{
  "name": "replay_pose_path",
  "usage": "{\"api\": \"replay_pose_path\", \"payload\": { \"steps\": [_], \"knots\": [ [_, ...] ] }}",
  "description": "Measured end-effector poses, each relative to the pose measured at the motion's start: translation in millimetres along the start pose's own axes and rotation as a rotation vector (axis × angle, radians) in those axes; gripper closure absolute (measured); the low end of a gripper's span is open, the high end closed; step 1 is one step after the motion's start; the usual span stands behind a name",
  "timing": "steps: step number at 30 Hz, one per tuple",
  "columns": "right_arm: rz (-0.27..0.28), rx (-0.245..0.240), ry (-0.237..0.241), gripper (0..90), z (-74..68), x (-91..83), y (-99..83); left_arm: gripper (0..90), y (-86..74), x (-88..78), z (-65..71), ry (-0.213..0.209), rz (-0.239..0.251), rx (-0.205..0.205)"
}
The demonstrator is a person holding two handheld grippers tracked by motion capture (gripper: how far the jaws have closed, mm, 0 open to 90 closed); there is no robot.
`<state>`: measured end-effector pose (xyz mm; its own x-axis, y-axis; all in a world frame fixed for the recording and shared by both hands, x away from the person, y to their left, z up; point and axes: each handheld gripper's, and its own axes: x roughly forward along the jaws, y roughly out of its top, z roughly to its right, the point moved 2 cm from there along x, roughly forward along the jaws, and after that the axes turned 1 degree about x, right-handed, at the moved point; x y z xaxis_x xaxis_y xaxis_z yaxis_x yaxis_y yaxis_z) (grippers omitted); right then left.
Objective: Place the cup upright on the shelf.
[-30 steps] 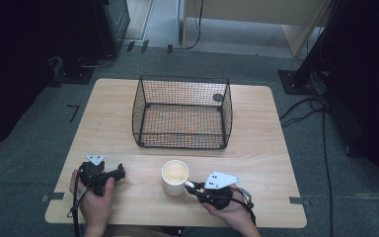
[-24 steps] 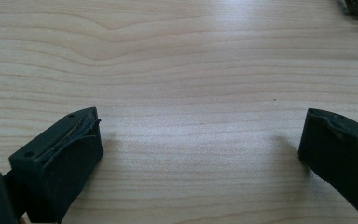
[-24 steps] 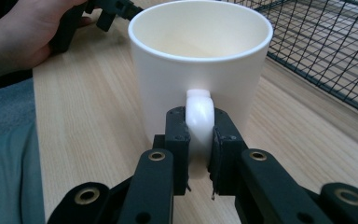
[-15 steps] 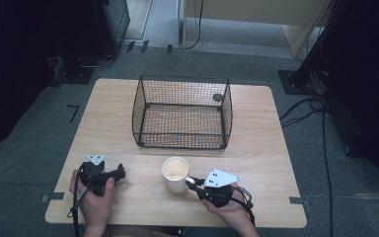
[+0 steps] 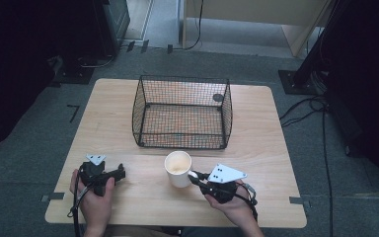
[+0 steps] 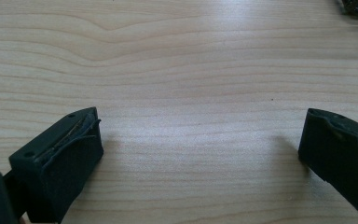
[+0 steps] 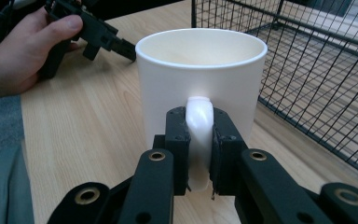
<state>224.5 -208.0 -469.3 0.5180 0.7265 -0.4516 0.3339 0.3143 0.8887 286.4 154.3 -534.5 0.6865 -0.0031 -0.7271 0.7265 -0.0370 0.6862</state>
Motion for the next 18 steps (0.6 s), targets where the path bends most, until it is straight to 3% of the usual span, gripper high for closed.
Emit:
{"api": "replay_pose_path", "payload": {
  "steps": [18],
  "knots": [
    [0.048,-0.022,-0.018,80.7,4.2,-14.7,31.1,0.0,0.0,0.0,0.3,-0.002,0.000,0.001]
  ]
}}
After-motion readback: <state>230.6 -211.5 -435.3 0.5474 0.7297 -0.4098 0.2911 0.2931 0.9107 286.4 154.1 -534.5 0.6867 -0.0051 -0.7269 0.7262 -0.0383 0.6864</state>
